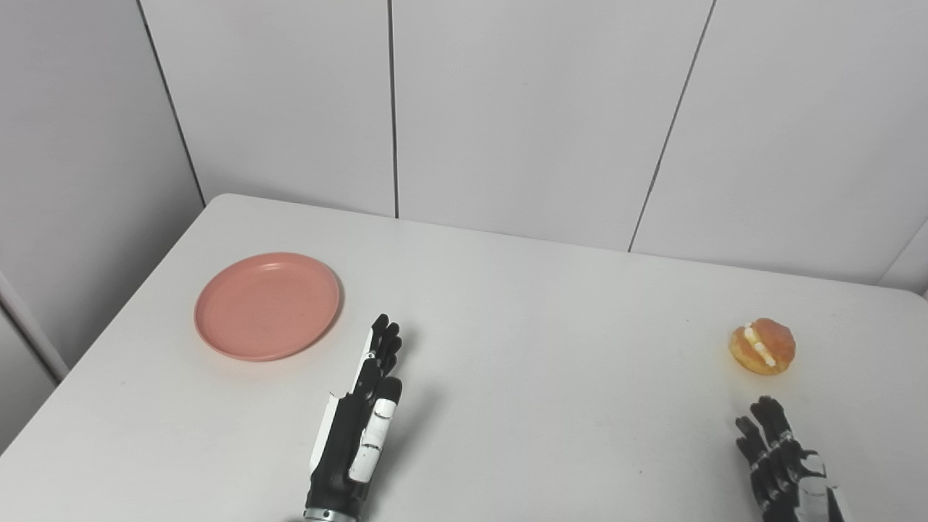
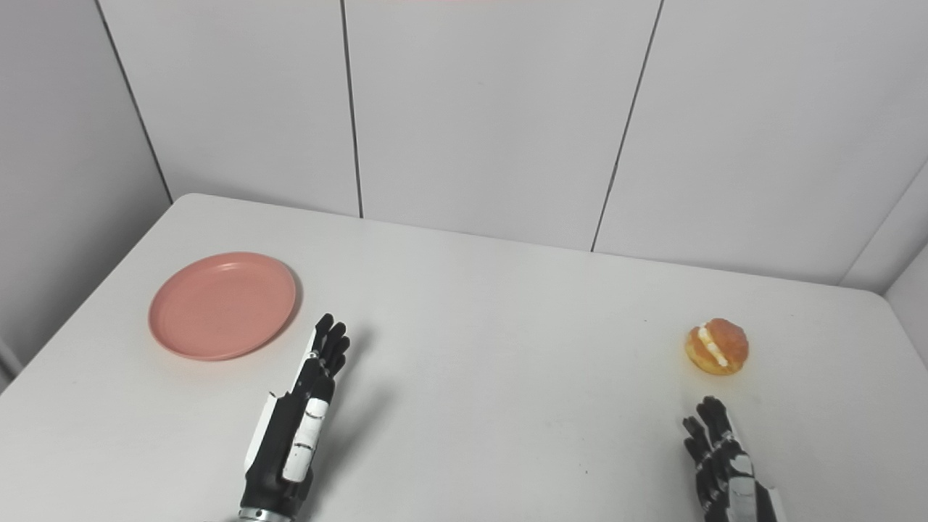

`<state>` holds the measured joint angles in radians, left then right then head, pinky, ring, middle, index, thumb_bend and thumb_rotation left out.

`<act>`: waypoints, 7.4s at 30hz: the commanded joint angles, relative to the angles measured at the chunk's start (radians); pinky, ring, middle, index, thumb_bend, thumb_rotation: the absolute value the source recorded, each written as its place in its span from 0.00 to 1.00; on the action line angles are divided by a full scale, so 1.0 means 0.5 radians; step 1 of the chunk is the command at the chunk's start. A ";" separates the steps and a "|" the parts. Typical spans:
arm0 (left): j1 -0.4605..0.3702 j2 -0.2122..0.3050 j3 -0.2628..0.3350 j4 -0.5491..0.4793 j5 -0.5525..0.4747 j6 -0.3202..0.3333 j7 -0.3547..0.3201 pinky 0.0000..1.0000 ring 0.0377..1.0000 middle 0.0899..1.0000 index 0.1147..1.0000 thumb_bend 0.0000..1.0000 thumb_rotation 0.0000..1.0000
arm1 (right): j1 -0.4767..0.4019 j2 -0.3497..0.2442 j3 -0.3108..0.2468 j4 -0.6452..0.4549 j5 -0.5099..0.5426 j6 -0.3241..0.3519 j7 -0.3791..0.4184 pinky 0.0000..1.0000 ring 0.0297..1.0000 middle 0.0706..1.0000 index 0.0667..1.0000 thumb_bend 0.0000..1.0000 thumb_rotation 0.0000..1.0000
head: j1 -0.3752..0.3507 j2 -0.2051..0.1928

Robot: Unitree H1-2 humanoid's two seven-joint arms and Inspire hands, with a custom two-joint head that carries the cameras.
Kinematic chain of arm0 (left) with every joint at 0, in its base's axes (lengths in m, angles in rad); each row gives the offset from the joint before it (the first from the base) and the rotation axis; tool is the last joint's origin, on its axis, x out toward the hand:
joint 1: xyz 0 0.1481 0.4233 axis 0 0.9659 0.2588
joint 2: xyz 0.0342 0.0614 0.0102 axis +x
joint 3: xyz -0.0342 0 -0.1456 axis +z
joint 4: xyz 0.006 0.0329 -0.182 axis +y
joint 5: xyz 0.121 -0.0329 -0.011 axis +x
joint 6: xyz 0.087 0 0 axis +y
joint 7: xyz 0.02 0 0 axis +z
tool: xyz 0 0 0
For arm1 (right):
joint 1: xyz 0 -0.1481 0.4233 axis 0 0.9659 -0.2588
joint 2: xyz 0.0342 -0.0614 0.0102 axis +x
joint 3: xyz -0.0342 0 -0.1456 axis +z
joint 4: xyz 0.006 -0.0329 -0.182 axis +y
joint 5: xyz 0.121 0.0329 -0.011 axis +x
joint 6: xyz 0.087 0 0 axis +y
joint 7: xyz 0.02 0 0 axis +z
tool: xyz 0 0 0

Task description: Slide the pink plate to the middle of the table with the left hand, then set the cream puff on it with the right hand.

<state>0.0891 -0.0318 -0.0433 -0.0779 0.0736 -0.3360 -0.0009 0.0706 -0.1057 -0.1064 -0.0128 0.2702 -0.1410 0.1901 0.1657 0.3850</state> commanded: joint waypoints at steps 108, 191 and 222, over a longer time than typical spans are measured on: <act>-1.309 1.229 0.864 2.209 -0.739 -0.267 -0.617 0.89 0.85 0.82 0.87 1.00 0.86 | 0.180 0.019 0.026 -0.209 -0.013 0.185 -0.105 0.87 0.89 0.91 0.88 0.83 1.00 | -0.065 0.176; -1.137 0.617 0.377 1.169 -0.652 0.437 -0.463 1.00 0.92 0.89 0.94 0.90 0.96 | 0.178 0.147 0.226 -0.398 -0.229 0.295 -0.279 0.78 0.82 0.87 0.87 0.85 1.00 | -0.625 0.363; -1.159 0.322 0.300 1.128 -0.595 0.484 -0.315 0.96 0.91 0.91 0.95 0.88 0.96 | 0.143 0.348 0.376 -0.469 -0.452 0.410 -0.412 0.77 0.82 0.87 0.86 0.87 1.00 | -1.018 0.411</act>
<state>-0.4819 0.1294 0.1151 0.5009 -0.2148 -0.1191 -0.1457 0.1443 0.0563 0.0671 -0.2298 0.0517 0.0297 -0.0210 -0.3435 0.5921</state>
